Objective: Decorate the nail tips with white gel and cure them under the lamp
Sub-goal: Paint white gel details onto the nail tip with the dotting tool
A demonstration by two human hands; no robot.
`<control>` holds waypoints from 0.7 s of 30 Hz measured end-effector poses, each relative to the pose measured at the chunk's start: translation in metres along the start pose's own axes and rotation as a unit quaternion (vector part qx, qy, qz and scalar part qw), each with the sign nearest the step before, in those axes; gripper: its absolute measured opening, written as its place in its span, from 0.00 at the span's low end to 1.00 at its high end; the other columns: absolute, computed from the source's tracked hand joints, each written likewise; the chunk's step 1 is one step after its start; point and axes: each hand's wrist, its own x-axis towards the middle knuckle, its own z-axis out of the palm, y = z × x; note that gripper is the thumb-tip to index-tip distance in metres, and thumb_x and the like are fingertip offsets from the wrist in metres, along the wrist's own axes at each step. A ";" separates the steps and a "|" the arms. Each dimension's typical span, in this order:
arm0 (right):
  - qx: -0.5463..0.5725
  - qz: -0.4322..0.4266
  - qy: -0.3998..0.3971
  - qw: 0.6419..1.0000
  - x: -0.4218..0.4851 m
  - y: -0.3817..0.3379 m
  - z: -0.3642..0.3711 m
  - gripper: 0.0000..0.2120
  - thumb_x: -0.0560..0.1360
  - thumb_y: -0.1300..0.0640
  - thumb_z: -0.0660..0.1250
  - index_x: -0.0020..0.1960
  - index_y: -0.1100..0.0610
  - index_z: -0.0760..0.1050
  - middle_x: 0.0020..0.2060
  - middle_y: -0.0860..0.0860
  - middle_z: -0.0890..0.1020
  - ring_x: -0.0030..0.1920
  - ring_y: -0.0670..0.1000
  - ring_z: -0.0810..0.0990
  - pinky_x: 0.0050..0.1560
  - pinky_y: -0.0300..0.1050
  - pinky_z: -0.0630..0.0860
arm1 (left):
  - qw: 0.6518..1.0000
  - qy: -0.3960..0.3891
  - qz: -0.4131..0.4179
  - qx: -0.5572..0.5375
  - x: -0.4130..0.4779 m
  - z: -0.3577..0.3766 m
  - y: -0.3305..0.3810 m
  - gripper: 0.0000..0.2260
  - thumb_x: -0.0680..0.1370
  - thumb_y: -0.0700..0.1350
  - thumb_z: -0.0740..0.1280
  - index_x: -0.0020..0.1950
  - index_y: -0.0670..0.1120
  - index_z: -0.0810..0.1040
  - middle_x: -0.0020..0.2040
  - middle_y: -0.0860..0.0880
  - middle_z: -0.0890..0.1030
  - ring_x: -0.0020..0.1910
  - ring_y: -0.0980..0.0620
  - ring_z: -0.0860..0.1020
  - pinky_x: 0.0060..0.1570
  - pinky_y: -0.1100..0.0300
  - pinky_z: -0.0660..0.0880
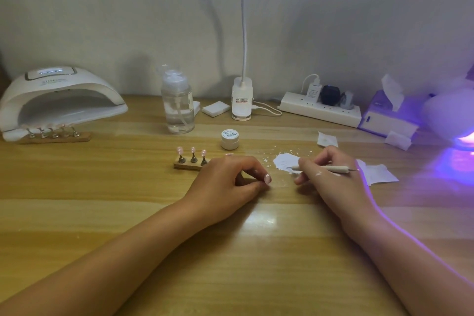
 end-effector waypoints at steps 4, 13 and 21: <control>-0.043 -0.023 -0.001 0.999 -0.003 -0.001 0.003 0.08 0.73 0.50 0.69 0.42 0.52 0.73 0.31 0.42 0.85 0.36 0.39 0.82 0.39 0.45 0.72 | 1.000 -0.002 -0.001 -0.004 0.000 0.000 -0.001 0.10 0.74 0.44 0.73 0.41 0.61 0.80 0.44 0.60 0.83 0.30 0.62 0.74 0.34 0.71 0.63; 0.220 -0.027 -0.005 0.975 -0.025 -0.018 0.013 0.10 0.77 0.48 0.70 0.46 0.54 0.74 0.34 0.51 0.86 0.25 0.45 0.75 0.22 0.35 0.68 | 1.000 0.004 0.004 -0.004 0.001 0.001 -0.003 0.08 0.74 0.46 0.73 0.41 0.60 0.80 0.44 0.61 0.83 0.31 0.62 0.76 0.35 0.68 0.67; 0.209 -0.012 -0.053 0.976 -0.028 -0.015 0.020 0.12 0.71 0.59 0.72 0.36 0.56 0.69 0.26 0.56 0.82 0.24 0.47 0.77 0.25 0.37 0.73 | 1.000 0.017 0.010 0.009 0.001 0.002 -0.005 0.07 0.73 0.45 0.74 0.40 0.57 0.80 0.39 0.65 0.81 0.32 0.60 0.78 0.33 0.69 0.66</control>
